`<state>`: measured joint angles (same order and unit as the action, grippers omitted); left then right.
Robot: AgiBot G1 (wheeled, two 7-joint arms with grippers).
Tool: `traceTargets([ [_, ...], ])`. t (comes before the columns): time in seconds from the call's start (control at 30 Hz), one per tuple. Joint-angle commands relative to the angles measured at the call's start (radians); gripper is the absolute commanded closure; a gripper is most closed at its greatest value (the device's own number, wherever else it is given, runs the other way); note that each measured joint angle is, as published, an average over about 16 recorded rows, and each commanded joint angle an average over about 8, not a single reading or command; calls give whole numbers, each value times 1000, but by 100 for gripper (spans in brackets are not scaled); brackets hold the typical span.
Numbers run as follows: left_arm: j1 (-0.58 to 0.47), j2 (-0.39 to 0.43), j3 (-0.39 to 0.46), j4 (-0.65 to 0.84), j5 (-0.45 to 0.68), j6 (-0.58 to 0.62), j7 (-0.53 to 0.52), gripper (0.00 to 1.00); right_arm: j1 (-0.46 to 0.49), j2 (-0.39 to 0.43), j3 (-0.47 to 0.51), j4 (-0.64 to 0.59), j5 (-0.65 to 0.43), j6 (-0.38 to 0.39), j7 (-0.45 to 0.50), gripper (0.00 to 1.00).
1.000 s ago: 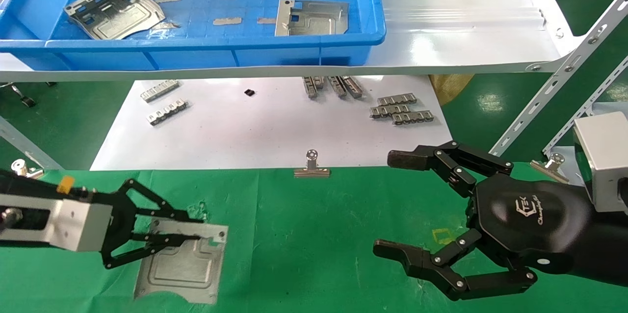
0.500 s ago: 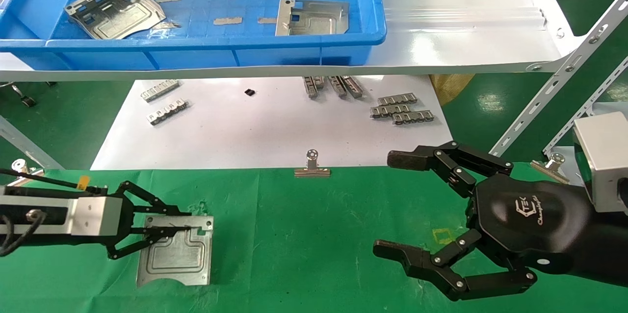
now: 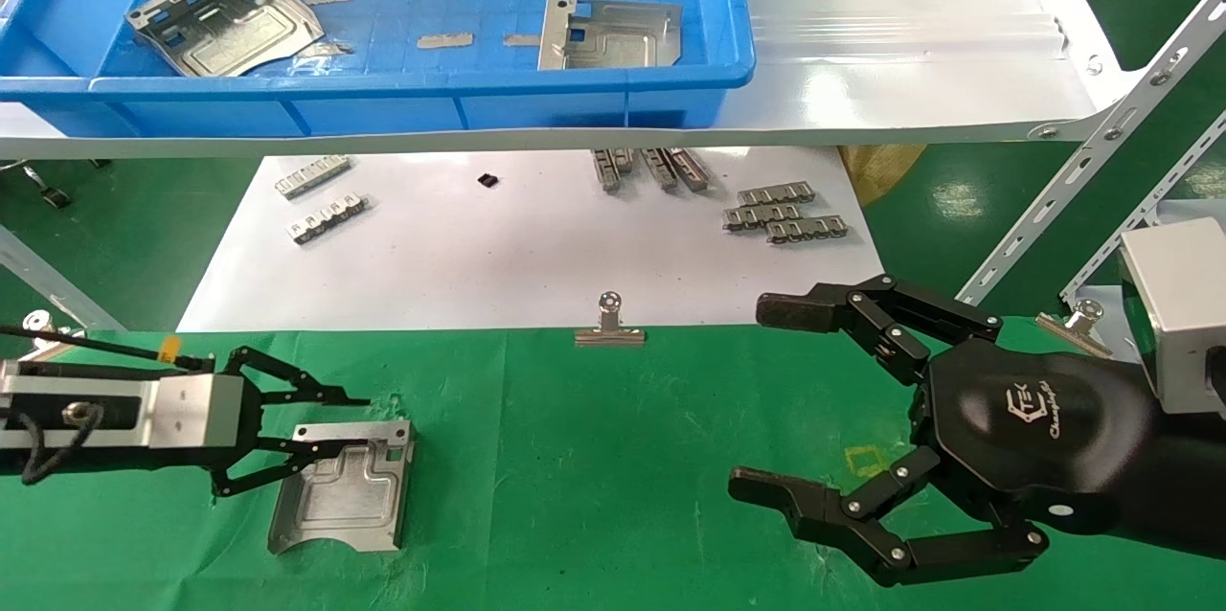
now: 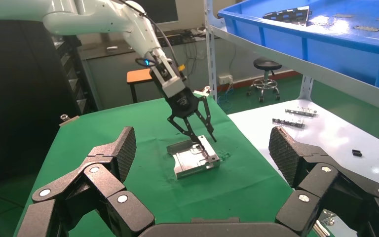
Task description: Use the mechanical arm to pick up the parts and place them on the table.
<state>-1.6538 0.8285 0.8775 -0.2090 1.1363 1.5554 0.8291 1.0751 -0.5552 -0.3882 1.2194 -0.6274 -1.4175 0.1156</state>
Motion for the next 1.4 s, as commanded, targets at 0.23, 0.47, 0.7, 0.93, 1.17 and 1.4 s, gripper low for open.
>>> traceTargets([
  [0.23,31,-18,-23,7,-101,46,-121,0,0,0,0,0,0,0,0,0],
  [0.47,87,-52,-28,-36,-180,48,-243,0,0,0,0,0,0,0,0,0],
  [0.7,91,-53,-31,-43,-183,47,-244,0,0,0,0,0,0,0,0,0],
  [0.93,123,-64,-70,-113,-197,39,-295,0,0,0,0,0,0,0,0,0],
  [1.17,181,-83,-136,-234,-223,27,-386,0,0,0,0,0,0,0,0,0],
  [1.4,238,-102,-203,-355,-250,14,-477,0,0,0,0,0,0,0,0,0],
])
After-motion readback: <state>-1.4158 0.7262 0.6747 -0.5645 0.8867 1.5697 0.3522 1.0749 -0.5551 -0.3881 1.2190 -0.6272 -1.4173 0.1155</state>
